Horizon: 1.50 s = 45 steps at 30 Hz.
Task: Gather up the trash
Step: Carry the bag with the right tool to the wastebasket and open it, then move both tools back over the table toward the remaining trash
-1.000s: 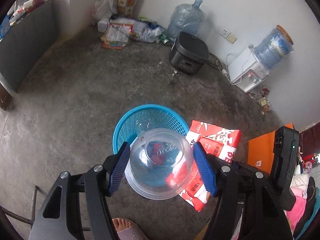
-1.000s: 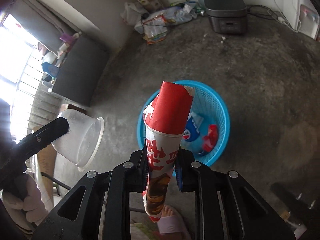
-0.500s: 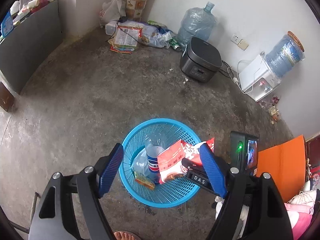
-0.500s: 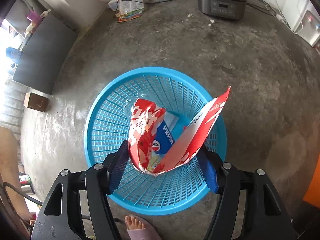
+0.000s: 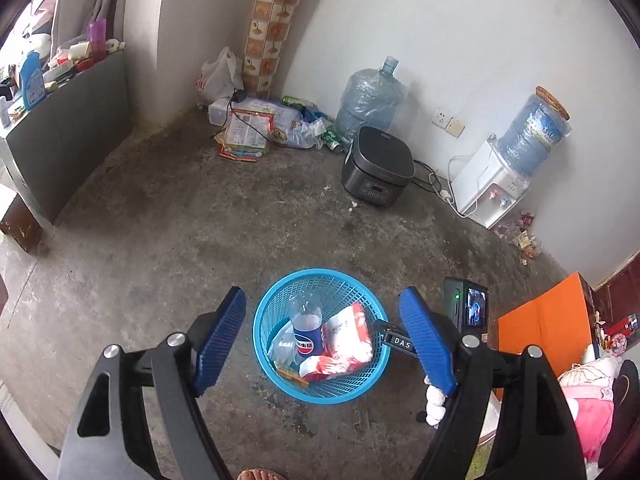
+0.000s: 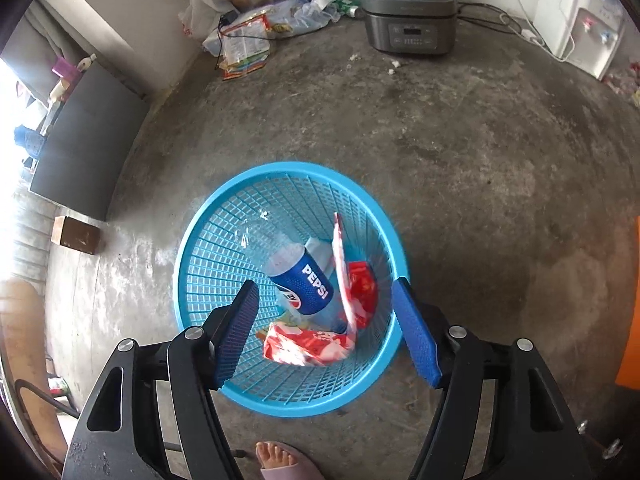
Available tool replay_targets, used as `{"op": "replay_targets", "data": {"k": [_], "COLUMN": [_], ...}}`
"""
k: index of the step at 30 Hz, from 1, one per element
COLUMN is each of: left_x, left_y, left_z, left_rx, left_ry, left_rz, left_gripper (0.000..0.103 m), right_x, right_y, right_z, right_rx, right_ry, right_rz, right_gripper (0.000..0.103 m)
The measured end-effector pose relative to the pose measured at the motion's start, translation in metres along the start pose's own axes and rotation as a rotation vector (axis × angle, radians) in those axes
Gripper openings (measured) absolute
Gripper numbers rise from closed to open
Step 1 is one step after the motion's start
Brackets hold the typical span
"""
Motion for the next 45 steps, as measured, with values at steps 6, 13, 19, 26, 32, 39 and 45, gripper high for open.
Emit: {"op": "replay_targets", "data": {"k": [6,13,19,26,32,39,45], "left_x": [0.002,-0.001,-0.011,-0.039,-0.078,-0.139,-0.194], "left_y": [-0.001,0.016,0.044,0.094,0.145,0.198,0.237], "left_z": [-0.071,-0.158,-0.221,-0.291,-0.346,-0.403,-0.461], "left_rx": [0.138,0.307,0.374,0.439,0.481,0.516,0.590], "left_ry": [-0.010,-0.032,-0.080,-0.162,-0.231,-0.335,-0.466], "left_rz": [0.038,0.027,0.019,-0.022,-0.075,-0.206,-0.343], "left_gripper": [0.080,0.093,0.095,0.095,0.095,0.095,0.095], "right_x": [0.000,-0.024,-0.064,-0.121,-0.170,-0.236,-0.313], "right_y": [0.004,0.030,0.059,0.089,0.105,0.115,0.130], "right_z": [-0.028,-0.076,-0.144,-0.219,-0.253,-0.261,-0.260], "right_rx": [0.048,0.103,0.231,0.397,0.466,0.433,0.340], "right_ry": [-0.010,-0.040,-0.081,-0.114,-0.150,-0.311,-0.457], "right_rz": [0.010,-0.031,-0.124,-0.301,-0.467,-0.589,-0.684], "right_gripper": [0.066,0.066,0.076,0.095,0.095,0.095,0.095]}}
Point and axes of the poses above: each gripper's, at about its wrist camera, not at the fingertips, and z roughly the way its jaws point, x to its right, y to its underside, the point moved 4 cm from there along z, roughly the way its jaws point, and after that the axes turned 7 degrees about -z, right-handed, at the moved point
